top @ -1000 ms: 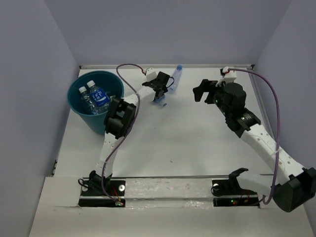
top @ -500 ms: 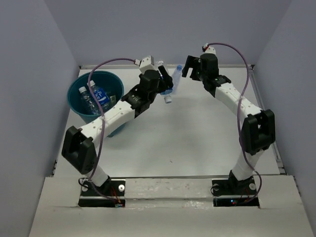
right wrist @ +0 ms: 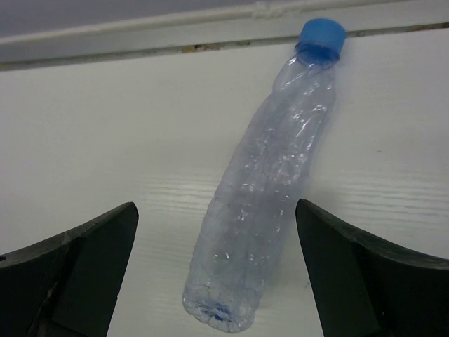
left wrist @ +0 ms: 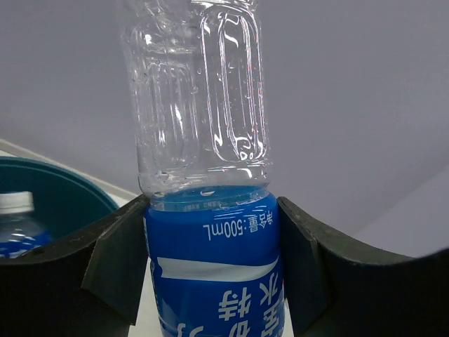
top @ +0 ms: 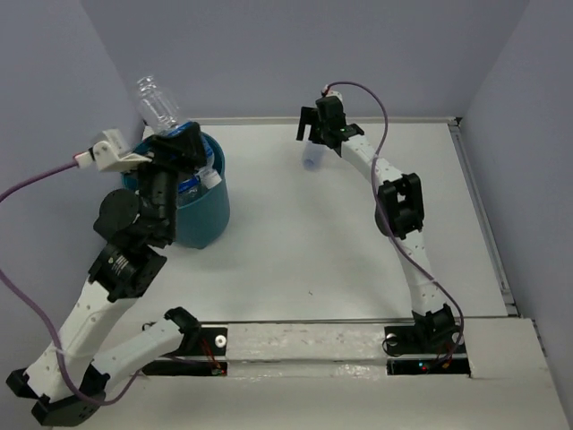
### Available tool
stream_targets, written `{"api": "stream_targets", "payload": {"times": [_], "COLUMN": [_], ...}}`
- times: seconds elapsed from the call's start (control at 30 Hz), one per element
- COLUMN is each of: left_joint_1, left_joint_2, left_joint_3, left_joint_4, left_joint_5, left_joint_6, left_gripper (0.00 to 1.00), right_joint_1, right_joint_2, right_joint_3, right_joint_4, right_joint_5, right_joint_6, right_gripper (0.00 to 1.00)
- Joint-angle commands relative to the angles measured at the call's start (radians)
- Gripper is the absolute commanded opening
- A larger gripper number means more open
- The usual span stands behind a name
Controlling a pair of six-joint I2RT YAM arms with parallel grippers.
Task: Put the plastic bottles in the bin
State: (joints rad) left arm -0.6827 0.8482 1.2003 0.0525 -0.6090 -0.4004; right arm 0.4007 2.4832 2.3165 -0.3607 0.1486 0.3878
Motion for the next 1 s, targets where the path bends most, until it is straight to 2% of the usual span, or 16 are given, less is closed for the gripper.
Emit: {"api": "stream_targets", "payload": {"times": [0.0, 0.17, 0.2, 0.27, 0.3, 0.33, 0.4, 0.43, 0.53, 0.63, 0.73, 0.83, 0.87, 0.93, 0.97], "left_joint_1": [0.072, 0.234, 0.285, 0.330, 0.365, 0.380, 0.394, 0.405, 0.420, 0.431, 0.430, 0.428, 0.430, 0.430, 0.428], "left_joint_2": [-0.049, -0.029, -0.014, 0.006, 0.027, 0.037, 0.057, 0.066, 0.123, 0.153, 0.131, 0.077, 0.069, 0.061, 0.066], "left_joint_3": [-0.080, -0.129, -0.139, -0.153, -0.157, -0.165, -0.185, -0.192, -0.199, -0.205, -0.231, -0.292, -0.292, -0.327, -0.352], "left_joint_4": [-0.016, -0.010, 0.012, 0.030, 0.038, 0.046, 0.104, 0.127, 0.155, 0.145, 0.109, 0.099, 0.104, 0.144, 0.188], "left_joint_5": [-0.160, -0.104, -0.106, -0.106, -0.110, -0.109, -0.126, -0.139, -0.159, -0.159, -0.225, -0.316, -0.316, -0.376, -0.388], "left_joint_6": [0.104, 0.126, 0.129, 0.149, 0.156, 0.164, 0.207, 0.225, 0.244, 0.244, 0.245, 0.288, 0.288, 0.348, 0.386], "left_gripper": [0.42, 0.43, 0.43, 0.43, 0.43, 0.43, 0.43, 0.43, 0.43, 0.42, 0.42, 0.48, 0.48, 0.54, 0.62], "right_joint_1": [0.043, 0.043, 0.043, 0.043, 0.043, 0.043, 0.043, 0.043, 0.043, 0.043, 0.052, 0.093, 0.116, 0.208, 0.237], "right_joint_2": [0.077, 0.088, 0.092, 0.092, 0.086, 0.079, 0.018, -0.019, -0.205, -0.373, -0.504, -0.677, -0.678, -0.739, -0.754], "right_joint_3": [0.139, 0.043, 0.035, 0.018, -0.008, -0.020, -0.095, -0.141, -0.386, -0.544, -0.671, -0.715, -0.715, -0.717, -0.698], "right_joint_4": [-0.133, -0.139, -0.142, -0.142, -0.141, -0.139, -0.115, -0.083, 0.104, 0.214, 0.322, 0.385, 0.399, 0.449, 0.463], "right_joint_5": [0.109, 0.114, 0.094, 0.086, 0.085, 0.086, 0.086, 0.079, 0.039, 0.003, -0.067, -0.139, -0.141, -0.167, -0.175], "right_joint_6": [-0.032, -0.044, -0.052, -0.063, -0.070, -0.073, -0.069, -0.066, -0.072, -0.073, -0.081, -0.050, -0.044, -0.058, -0.063], "right_gripper": [1.00, 1.00, 0.96, 0.80, 0.60, 0.47, 0.27, 0.22, 0.16, 0.15, 0.16, 0.15, 0.15, 0.15, 0.15]}}
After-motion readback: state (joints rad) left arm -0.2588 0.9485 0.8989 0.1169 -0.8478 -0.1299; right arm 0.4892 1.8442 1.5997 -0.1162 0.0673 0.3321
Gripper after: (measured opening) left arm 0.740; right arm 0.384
